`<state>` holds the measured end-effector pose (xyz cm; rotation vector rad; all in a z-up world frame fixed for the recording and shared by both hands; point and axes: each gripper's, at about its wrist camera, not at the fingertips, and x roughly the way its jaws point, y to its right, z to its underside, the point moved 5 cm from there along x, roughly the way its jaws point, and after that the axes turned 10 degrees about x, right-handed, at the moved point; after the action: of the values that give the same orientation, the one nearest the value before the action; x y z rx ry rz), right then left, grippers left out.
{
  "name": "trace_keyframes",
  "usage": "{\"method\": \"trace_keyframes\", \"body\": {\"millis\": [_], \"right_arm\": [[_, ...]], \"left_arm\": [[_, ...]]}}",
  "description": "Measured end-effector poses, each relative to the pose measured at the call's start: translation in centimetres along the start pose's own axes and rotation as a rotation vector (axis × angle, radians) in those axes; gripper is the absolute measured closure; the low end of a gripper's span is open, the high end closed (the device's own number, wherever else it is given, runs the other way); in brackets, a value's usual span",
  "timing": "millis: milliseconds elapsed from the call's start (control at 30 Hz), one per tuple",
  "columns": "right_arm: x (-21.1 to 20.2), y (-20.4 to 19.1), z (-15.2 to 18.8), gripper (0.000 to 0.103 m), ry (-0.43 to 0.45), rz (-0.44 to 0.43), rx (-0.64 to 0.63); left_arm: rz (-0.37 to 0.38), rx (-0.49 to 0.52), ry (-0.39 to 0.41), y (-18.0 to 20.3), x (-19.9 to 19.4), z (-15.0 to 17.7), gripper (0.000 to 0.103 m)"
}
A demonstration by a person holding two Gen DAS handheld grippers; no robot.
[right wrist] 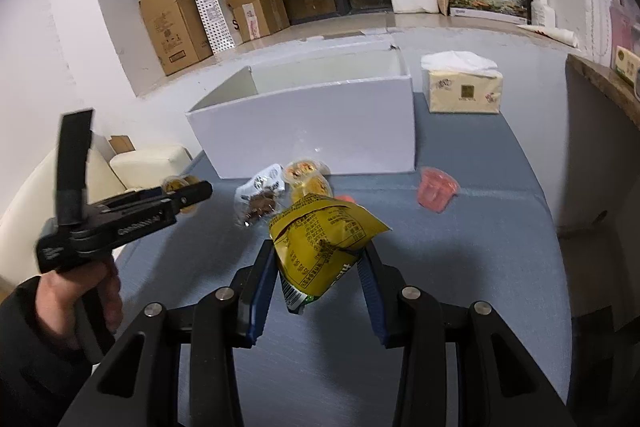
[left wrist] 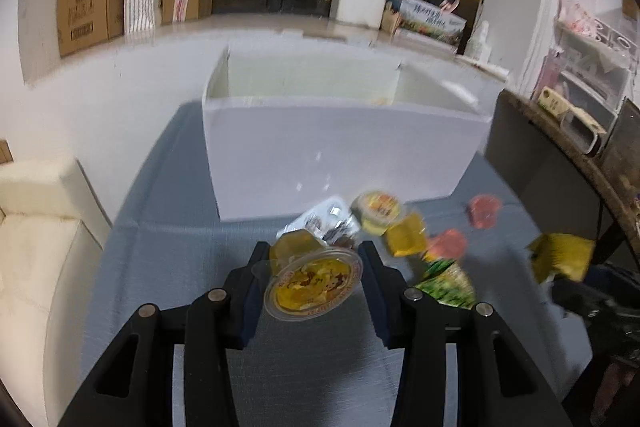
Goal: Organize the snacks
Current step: 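Lower the yellow bag and jelly cup into the white box, open both grippers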
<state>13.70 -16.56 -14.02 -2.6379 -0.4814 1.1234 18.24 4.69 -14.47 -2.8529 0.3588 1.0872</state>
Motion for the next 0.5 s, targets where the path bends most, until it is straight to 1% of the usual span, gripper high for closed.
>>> {"method": "trace_keyframes", "body": {"millis": [167, 267, 333, 433, 500], "right_arm": [[-0.6, -1.0, -2.7, 0.059, 0.043, -0.013, -0.026], [-0.9, -1.0, -5.5, 0.059, 0.073, -0.045, -0.002], [-0.8, -1.1, -7.8, 0.059, 0.101, -0.043, -0.006], [0.4, -0.9, -11.3, 0.059, 0.116, -0.042, 0.002], [1.7, -0.5, -13.6, 0.059, 0.111, -0.051, 0.028]], "left_arm": [[0.014, 0.043, 0.049, 0.7, -1.5, -3.8, 0.054], [0.015, 0.068, 0.078, 0.9, -1.7, -6.6, 0.054], [0.010, 0.087, 0.094, 1.1, -1.2, -8.9, 0.054], [-0.004, 0.102, 0.109, 0.5, -0.4, -11.7, 0.054], [-0.008, 0.101, 0.111, -0.1, 0.3, -13.0, 0.054]]}}
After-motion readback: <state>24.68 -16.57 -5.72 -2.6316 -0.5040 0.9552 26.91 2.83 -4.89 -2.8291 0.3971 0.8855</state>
